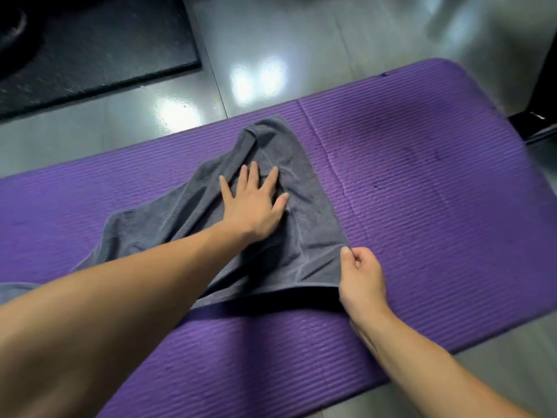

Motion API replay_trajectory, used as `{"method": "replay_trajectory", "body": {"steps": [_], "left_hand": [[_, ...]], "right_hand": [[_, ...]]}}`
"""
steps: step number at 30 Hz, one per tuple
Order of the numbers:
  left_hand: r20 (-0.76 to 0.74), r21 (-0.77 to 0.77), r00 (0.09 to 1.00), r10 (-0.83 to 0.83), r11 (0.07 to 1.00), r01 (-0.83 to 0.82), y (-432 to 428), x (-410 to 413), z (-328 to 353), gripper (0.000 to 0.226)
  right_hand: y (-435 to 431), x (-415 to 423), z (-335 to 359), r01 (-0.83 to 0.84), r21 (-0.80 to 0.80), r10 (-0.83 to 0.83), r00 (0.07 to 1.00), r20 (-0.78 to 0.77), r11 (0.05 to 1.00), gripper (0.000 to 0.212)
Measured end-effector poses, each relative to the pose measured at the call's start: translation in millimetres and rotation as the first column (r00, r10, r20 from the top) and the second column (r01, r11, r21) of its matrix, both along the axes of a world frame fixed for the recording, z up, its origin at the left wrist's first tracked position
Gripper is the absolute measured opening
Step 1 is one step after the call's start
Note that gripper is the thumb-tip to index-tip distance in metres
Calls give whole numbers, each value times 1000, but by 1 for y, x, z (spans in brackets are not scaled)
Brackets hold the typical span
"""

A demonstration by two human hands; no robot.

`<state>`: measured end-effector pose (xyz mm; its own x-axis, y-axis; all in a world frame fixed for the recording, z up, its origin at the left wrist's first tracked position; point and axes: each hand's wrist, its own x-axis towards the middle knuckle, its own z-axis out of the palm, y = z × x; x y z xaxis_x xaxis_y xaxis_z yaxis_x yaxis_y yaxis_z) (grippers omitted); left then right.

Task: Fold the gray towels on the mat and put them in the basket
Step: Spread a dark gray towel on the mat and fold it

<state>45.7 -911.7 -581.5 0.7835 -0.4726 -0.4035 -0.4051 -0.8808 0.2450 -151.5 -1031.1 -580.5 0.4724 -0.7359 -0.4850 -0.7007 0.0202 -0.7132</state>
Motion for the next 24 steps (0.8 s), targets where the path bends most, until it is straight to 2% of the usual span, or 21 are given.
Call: {"method": "replay_trajectory", "body": {"steps": [2,4,7,8,10,12,13,16,18,21,24], "left_hand": [[-8,0,999,31,1000,-31,-3,-1,1,69],[-21,4,999,41,999,-40,-5,0,0,70],[-17,-10,998,-58,998,58,-8,-1,-2,71],[-12,-51,998,-67,997,66,-7,0,-2,69],[0,-194,1000,-30,981,29,-1,7,5,63],[74,-320,997,-1,947,25,18,16,13,59],[125,-334,992,6,942,36,31,20,15,58],[218,-256,974,59,967,-2,82,30,19,54],[225,-160,962,153,980,-118,117,34,22,51],[183,18,933,310,948,-319,167,40,24,52],[142,85,883,446,884,-460,197,44,26,54]], "right_hand": [[-23,-15,3,-196,-48,193,979,-64,979,29],[-51,-37,11,-380,-153,346,915,-209,912,34],[-77,-60,18,-467,-274,307,828,-469,841,43],[-79,-61,18,-471,-293,279,812,-513,832,42],[-75,-55,13,-467,-385,263,840,-475,796,32],[-61,-38,11,-482,-548,348,875,-336,684,17],[-50,-26,10,-500,-609,429,861,-272,616,14],[-12,27,11,-588,-643,698,707,-114,490,28],[15,66,6,-656,-632,807,585,-80,412,38],[44,123,1,-794,-536,897,419,-141,287,51],[58,173,-1,-867,-471,924,302,-235,164,59]]}}
